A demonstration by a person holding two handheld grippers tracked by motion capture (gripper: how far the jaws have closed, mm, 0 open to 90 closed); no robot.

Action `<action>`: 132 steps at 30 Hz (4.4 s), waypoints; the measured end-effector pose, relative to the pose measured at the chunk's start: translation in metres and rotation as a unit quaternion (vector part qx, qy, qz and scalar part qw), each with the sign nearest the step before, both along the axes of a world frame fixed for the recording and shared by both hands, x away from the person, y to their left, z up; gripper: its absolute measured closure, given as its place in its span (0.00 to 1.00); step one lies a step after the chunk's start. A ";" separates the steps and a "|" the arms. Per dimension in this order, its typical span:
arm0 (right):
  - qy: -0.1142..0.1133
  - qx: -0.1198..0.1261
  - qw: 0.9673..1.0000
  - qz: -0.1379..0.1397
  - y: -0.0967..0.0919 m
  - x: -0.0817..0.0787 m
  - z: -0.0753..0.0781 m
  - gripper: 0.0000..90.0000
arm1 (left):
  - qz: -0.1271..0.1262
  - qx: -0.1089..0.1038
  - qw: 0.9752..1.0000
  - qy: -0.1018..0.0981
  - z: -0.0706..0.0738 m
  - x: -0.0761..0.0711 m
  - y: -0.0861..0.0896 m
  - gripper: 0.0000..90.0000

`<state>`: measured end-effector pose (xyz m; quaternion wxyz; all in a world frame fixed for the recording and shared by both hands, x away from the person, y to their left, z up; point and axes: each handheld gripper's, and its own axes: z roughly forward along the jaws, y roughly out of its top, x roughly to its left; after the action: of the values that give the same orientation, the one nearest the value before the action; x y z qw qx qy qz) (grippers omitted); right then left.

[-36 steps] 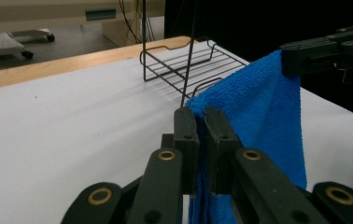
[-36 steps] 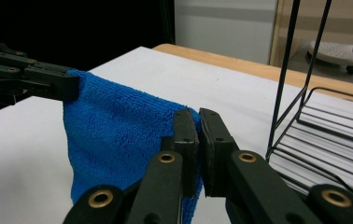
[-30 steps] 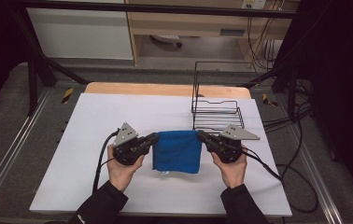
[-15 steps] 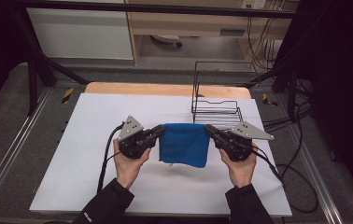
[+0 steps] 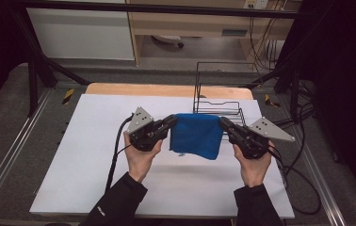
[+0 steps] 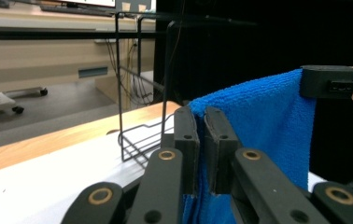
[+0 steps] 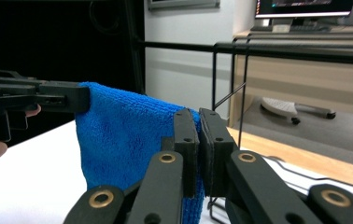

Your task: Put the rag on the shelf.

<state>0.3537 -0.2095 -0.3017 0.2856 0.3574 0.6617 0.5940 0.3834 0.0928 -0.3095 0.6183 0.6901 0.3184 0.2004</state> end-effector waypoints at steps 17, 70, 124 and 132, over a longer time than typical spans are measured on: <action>-0.050 0.000 0.998 -0.040 -0.015 -0.001 0.031 0.96 | -0.012 -0.040 0.999 -0.023 0.023 0.013 -0.023 0.94; -0.134 0.017 0.984 -0.112 -0.063 0.028 0.118 0.96 | -0.011 -0.081 0.992 -0.097 0.119 0.049 -0.089 0.94; -0.121 -0.025 0.988 -0.095 -0.075 0.122 0.128 0.96 | 0.013 -0.056 0.994 -0.089 0.114 0.120 -0.097 0.94; -0.122 -0.035 0.989 -0.078 -0.068 0.127 0.128 0.96 | 0.022 -0.047 0.994 -0.099 0.109 0.122 -0.088 0.94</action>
<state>0.4805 -0.2778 -0.1736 0.4221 0.3226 0.6125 0.5853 0.5055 0.0046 -0.2003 0.6742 0.6297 0.2794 0.2663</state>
